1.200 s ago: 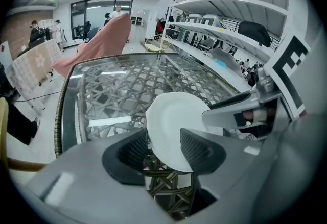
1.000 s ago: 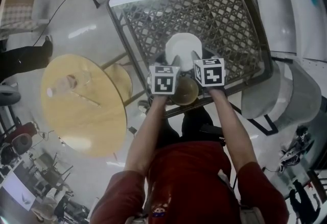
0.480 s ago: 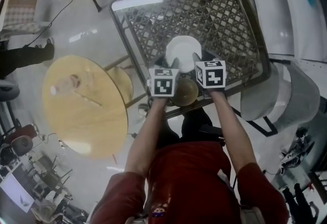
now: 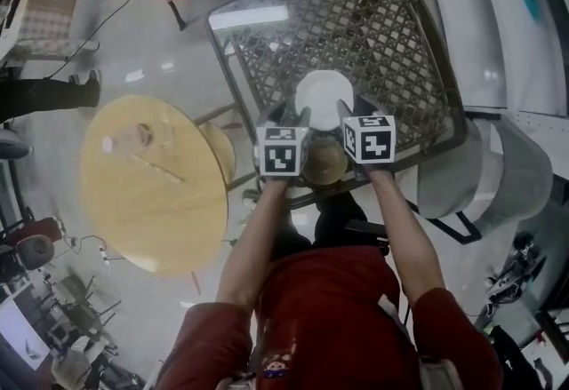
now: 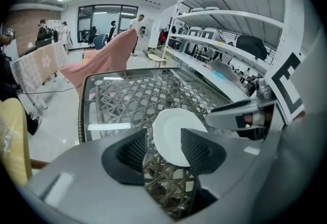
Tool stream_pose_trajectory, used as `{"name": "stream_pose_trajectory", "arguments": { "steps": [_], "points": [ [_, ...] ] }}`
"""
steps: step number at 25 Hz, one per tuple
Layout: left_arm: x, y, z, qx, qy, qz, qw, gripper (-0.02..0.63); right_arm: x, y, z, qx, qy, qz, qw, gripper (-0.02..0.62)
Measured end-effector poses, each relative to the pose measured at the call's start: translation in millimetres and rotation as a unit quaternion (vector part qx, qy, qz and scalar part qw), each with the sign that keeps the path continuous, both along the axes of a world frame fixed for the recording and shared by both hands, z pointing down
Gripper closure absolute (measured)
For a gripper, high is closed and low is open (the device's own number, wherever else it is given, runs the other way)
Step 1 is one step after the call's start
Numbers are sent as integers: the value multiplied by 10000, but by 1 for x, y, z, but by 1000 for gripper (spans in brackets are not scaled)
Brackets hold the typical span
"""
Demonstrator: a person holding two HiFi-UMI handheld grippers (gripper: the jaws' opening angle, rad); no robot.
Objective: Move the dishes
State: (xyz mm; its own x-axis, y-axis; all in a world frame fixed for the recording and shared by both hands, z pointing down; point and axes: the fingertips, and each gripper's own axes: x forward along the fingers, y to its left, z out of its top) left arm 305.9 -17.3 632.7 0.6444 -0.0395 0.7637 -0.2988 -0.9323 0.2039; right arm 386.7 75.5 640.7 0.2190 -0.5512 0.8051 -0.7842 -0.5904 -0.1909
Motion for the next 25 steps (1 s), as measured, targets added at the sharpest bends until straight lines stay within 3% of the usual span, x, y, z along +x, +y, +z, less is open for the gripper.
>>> {"name": "stream_pose_trajectory", "arguments": {
  "steps": [10, 18, 25],
  "points": [
    [-34, -17, -47, 115, 471, -322, 9983, 388, -30, -22, -60, 552, 455, -135, 9973, 431],
    [-86, -37, -113, 147, 1082, -786, 9909, 388, -76, -52, -131, 1204, 818, -341, 9888, 431],
    [-126, -60, -154, 854, 1514, -1094, 9787, 388, -108, -72, -173, 1825, 1100, -632, 9750, 431]
  ]
}}
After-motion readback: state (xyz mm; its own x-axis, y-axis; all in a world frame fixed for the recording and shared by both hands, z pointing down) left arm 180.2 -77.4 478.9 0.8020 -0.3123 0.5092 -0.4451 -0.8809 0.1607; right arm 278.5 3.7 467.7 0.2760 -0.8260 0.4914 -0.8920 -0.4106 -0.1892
